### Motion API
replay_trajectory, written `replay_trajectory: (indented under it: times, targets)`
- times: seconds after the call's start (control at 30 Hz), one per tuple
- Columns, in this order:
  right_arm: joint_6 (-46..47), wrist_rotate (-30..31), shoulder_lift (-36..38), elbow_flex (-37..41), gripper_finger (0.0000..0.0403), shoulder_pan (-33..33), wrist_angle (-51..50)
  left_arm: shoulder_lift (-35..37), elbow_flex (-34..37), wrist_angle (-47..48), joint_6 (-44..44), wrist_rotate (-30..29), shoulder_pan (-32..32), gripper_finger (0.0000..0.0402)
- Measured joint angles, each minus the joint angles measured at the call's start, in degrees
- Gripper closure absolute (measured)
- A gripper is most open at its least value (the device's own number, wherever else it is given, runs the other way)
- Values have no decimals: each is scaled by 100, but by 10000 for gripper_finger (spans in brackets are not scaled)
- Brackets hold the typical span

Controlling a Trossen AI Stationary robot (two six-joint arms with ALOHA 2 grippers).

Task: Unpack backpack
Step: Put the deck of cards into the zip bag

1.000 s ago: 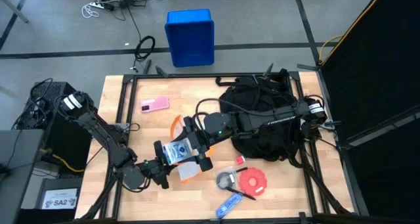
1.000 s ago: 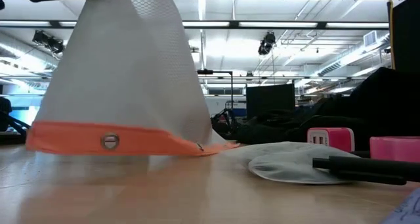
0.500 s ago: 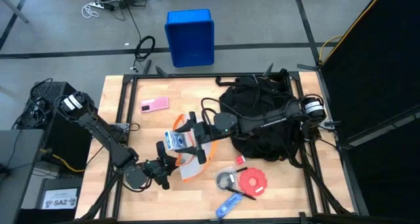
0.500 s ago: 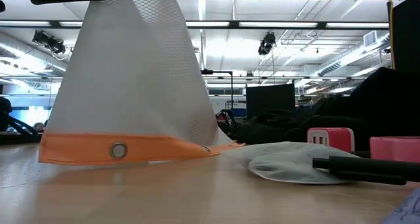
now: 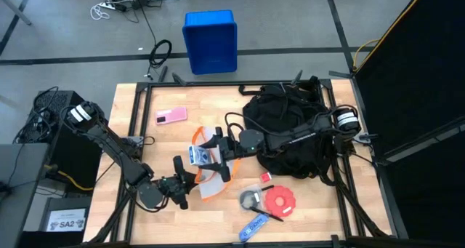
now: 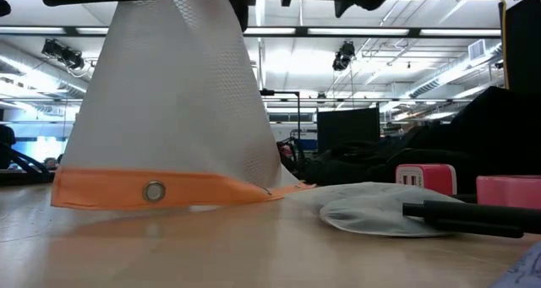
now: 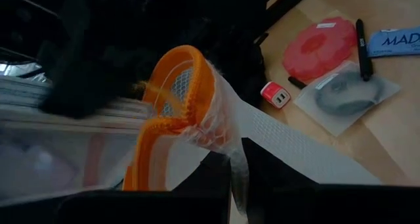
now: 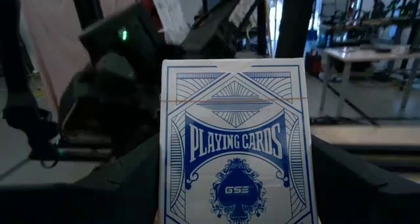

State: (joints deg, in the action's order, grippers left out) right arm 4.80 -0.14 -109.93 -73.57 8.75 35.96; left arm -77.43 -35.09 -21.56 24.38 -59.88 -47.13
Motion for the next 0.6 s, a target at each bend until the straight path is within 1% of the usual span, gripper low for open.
replay_trajectory:
  times: [0.37,0.47,0.6]
  targets:
    - [17,0,-6,5,132,221,439,2,0,2,-42,-2,0,402]
    - [103,11,-6,5,132,260,353,2,0,2,-42,0,24,402]
    - [143,11,-6,1,132,327,-114,2,0,2,-59,0,35,402]
